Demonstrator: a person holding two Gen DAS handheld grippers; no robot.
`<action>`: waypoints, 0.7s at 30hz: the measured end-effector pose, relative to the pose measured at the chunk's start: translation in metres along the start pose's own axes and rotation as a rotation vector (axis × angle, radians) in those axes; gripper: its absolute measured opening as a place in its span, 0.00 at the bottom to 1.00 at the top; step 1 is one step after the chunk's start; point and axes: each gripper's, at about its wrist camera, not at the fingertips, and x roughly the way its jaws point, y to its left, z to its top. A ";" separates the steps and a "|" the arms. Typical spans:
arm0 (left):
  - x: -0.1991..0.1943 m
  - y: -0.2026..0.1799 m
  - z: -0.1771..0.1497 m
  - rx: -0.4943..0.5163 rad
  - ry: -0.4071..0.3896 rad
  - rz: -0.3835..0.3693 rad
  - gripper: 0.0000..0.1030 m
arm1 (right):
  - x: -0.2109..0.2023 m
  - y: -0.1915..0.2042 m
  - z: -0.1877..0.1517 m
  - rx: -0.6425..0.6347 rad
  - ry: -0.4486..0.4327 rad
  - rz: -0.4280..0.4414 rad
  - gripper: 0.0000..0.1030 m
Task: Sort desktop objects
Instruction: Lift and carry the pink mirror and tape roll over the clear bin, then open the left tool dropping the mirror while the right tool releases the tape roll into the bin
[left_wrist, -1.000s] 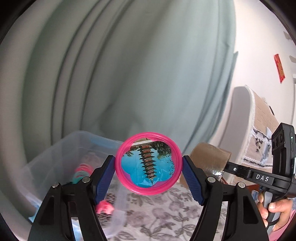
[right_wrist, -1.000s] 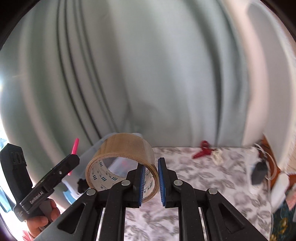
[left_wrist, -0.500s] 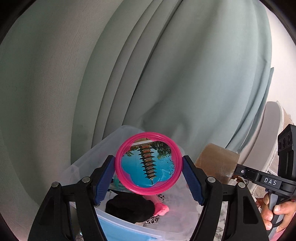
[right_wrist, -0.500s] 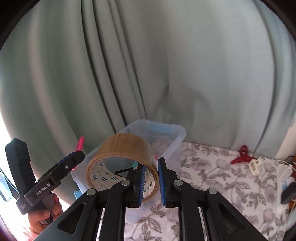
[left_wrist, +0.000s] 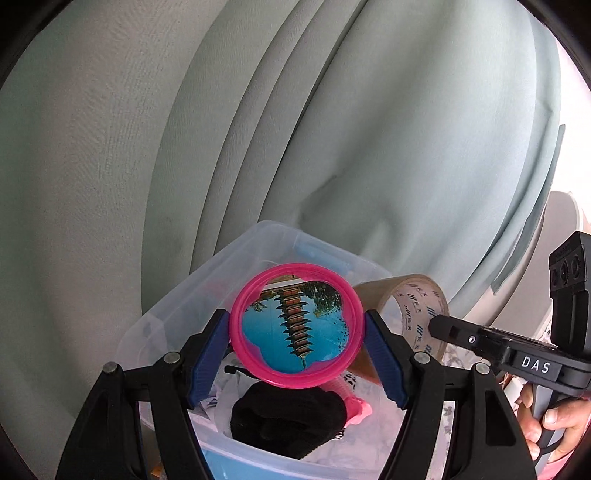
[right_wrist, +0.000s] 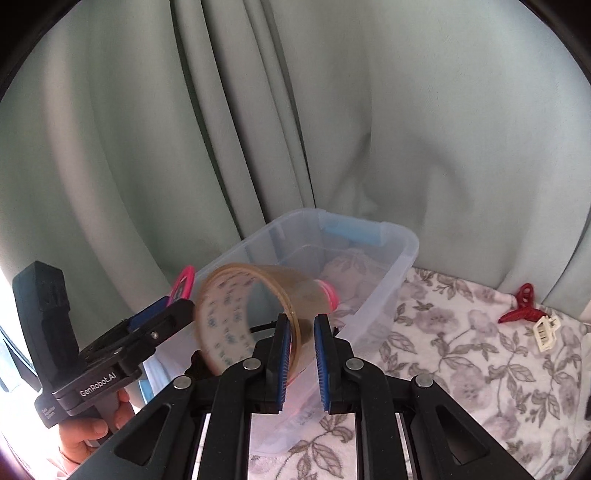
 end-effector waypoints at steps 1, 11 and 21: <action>0.000 0.000 0.001 0.005 0.002 0.001 0.72 | 0.003 -0.001 -0.001 0.004 0.006 0.004 0.14; 0.009 -0.016 0.010 0.027 0.019 0.025 0.72 | 0.011 -0.004 -0.004 0.017 0.025 0.011 0.16; 0.018 -0.024 0.009 0.042 0.038 0.064 0.72 | 0.002 -0.021 -0.010 0.049 0.023 -0.008 0.16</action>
